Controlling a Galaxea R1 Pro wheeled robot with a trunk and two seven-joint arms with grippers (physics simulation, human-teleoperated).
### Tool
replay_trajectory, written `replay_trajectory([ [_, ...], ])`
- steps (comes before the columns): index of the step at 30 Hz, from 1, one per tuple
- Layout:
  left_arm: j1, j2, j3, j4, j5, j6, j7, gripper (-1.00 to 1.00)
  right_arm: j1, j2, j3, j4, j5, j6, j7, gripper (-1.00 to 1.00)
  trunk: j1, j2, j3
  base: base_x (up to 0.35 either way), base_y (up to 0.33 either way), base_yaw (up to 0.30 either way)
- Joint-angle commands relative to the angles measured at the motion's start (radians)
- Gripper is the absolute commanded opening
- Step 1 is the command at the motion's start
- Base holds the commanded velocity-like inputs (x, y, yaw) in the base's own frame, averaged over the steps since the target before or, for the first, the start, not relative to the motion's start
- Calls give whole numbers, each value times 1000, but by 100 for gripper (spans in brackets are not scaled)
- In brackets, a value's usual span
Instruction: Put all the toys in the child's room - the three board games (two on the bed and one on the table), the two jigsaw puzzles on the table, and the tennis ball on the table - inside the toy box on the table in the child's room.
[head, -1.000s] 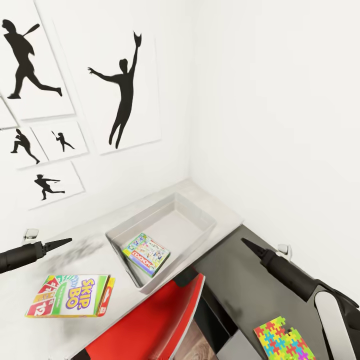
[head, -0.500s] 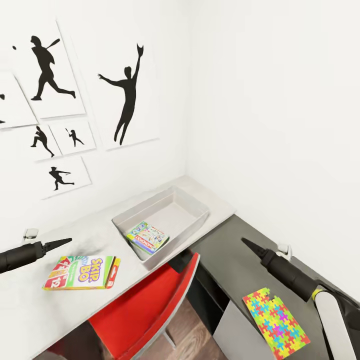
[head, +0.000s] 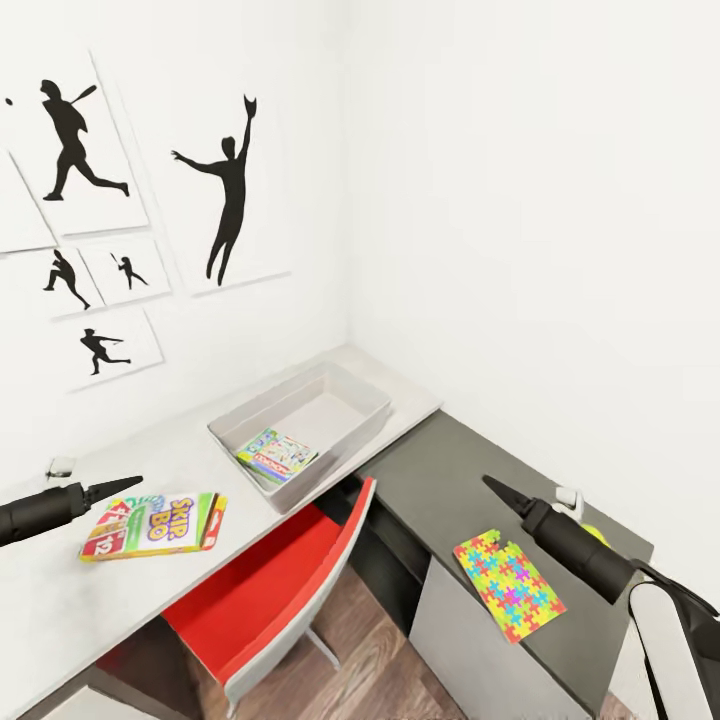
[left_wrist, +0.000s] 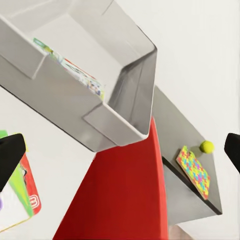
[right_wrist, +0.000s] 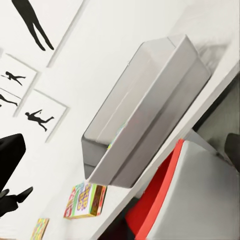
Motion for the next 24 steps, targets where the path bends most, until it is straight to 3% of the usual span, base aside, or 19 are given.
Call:
replay_trajectory([
  [1,-1,1,5,-1,-10,12,-9,100,-1,0,-1,0,-2,6,2,100,1,-2,-2,-16,0,-272],
  [11,-1,13,9,-8,-10,119,-9,100,-1,0,-1,0,-1,6,2,100,1,-2,3,-4,0,-275],
  [16,-1,29,9,-9,-10,150,-9,100,-1,0,-2,0,-1,6,2,100,1,-2,5,0,0,-276],
  [24,-1,32,1,-20,-11,165,-9,100,-1,0,-3,1,-2,6,1,100,1,-2,8,-32,0,-277],
])
